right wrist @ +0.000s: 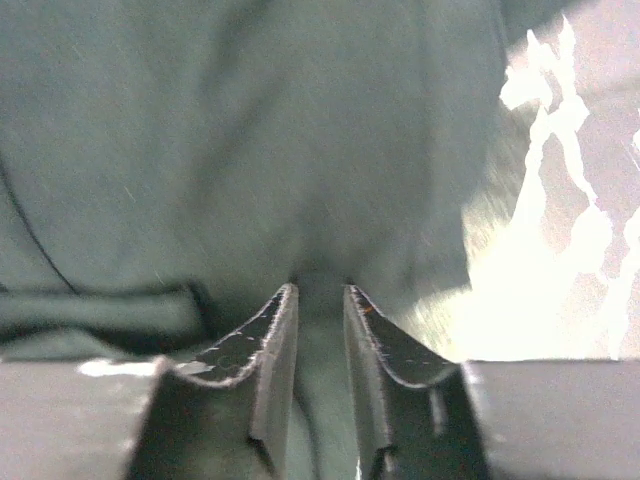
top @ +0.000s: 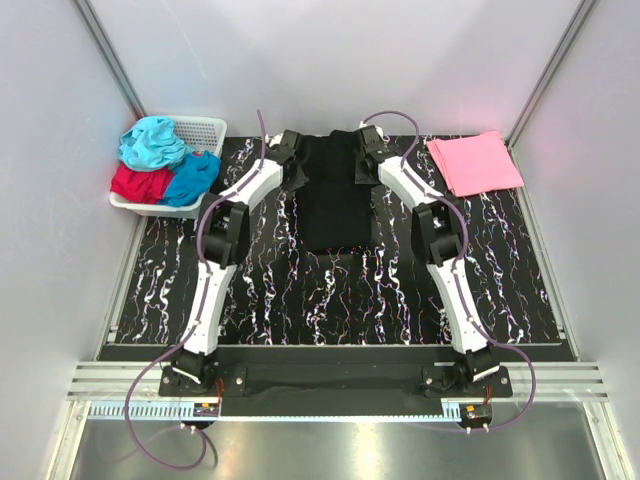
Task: Fold and stack the t-shirts
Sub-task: Fold the tshirt
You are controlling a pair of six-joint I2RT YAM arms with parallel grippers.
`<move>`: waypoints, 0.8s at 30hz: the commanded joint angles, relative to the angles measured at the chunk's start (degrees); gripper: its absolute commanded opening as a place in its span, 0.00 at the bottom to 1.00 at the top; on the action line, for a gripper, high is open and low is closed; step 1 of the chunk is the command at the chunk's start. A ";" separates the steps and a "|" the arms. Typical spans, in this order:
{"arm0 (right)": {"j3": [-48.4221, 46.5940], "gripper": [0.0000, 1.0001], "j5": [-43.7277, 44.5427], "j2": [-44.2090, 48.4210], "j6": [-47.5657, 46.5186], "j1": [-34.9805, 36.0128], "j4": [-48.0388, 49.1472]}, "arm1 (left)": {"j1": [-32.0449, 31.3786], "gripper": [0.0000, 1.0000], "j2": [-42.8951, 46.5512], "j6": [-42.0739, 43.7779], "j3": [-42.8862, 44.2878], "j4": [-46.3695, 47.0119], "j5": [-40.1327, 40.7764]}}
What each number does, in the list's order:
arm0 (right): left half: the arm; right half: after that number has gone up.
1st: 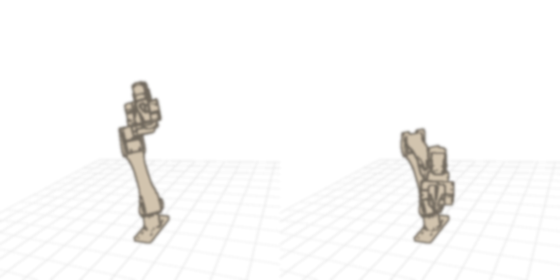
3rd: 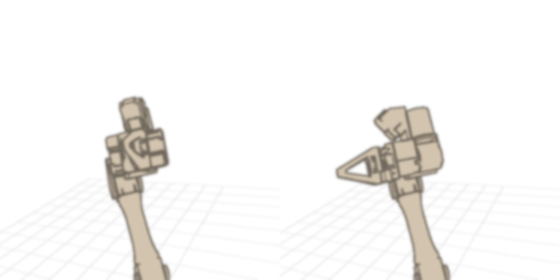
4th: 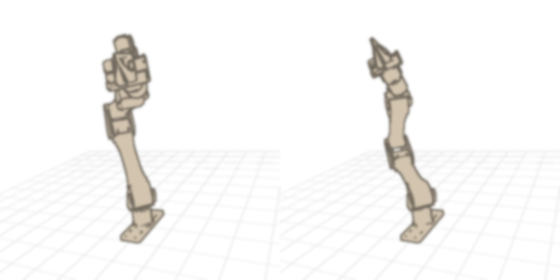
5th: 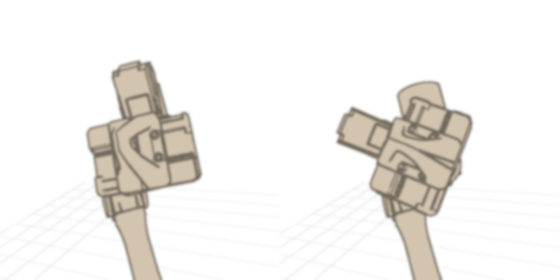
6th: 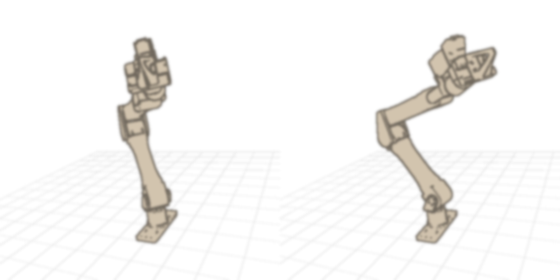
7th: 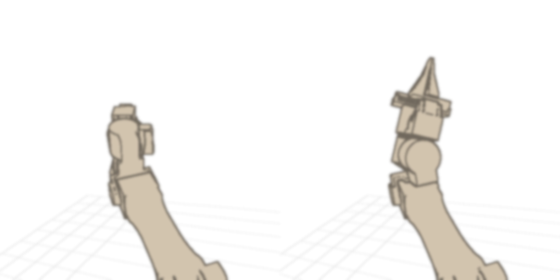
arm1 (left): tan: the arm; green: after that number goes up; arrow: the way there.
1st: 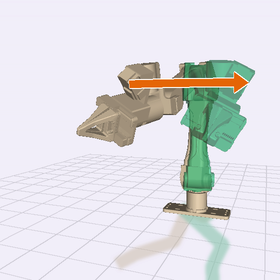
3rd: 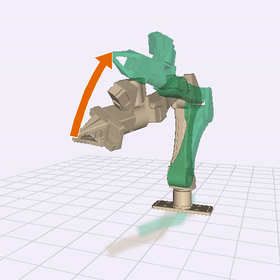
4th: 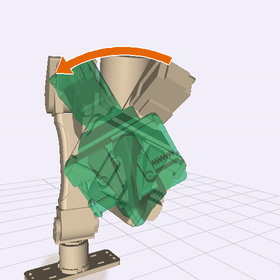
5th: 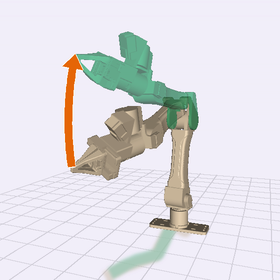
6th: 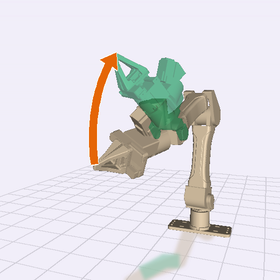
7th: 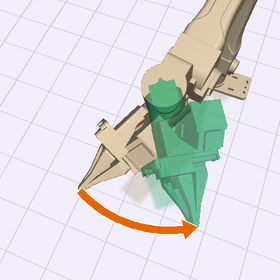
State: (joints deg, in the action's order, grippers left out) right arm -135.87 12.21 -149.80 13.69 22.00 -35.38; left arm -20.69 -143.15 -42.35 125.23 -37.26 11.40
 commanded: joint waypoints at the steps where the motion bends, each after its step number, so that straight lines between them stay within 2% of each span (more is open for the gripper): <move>1: 4.72 0.37 2.99 11.26 0.46 -0.12 0.30 | -0.76 0.00 13.38 3.58 -5.24 2.89 -0.16; 2: 8.40 0.39 3.61 12.93 0.89 -0.20 0.39 | -0.76 0.01 15.60 3.59 -10.31 2.80 0.63; 3: 10.43 0.41 3.87 16.43 0.72 -0.20 0.48 | -0.67 0.12 17.80 3.59 -13.05 2.80 2.38; 5: 17.09 0.48 4.75 19.88 0.46 -0.12 1.80 | -0.58 0.23 24.04 3.59 -20.35 2.89 3.71; 7: 21.94 0.49 5.72 25.24 0.37 -0.29 3.81 | -0.58 0.34 28.78 4.55 -25.27 3.07 3.72; 10: 30.91 0.50 3.89 32.44 2.12 -0.64 5.05 | -0.23 0.42 33.62 3.07 -29.33 2.80 1.01; 14: 43.98 0.50 -2.44 41.75 4.93 -0.55 6.02 | -0.14 0.41 36.80 -0.62 -37.85 4.29 -8.74; 15: 46.55 0.50 -3.84 43.17 5.37 -0.55 6.63 | -0.32 0.40 37.33 -1.76 -39.69 6.73 -13.46; 18: 55.78 0.49 -7.80 47.13 6.08 -0.38 9.70 | -0.93 0.35 37.59 -3.35 -46.81 12.44 -20.60; 19: 59.81 0.49 -9.03 48.01 6.17 -0.46 11.02 | -0.93 0.34 37.94 -3.70 -50.57 14.21 -22.02; 20: 61.85 0.49 -10.09 49.59 6.26 -0.47 12.07 | -0.93 0.29 38.29 -4.23 -52.79 16.23 -24.30; 22: 66.41 0.48 -12.02 50.83 6.34 -0.46 15.05 | -1.02 0.29 40.31 -5.81 -59.18 23.61 -26.15; 24: 67.40 0.48 -13.79 51.10 6.52 -0.38 15.77 | -1.02 0.28 41.02 -7.21 -61.67 27.74 -28.09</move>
State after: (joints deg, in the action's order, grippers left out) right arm -70.39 3.18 -101.32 19.07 21.63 -24.67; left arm -21.65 -105.19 -46.28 66.54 -21.02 -9.04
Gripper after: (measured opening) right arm 0.486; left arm 0.288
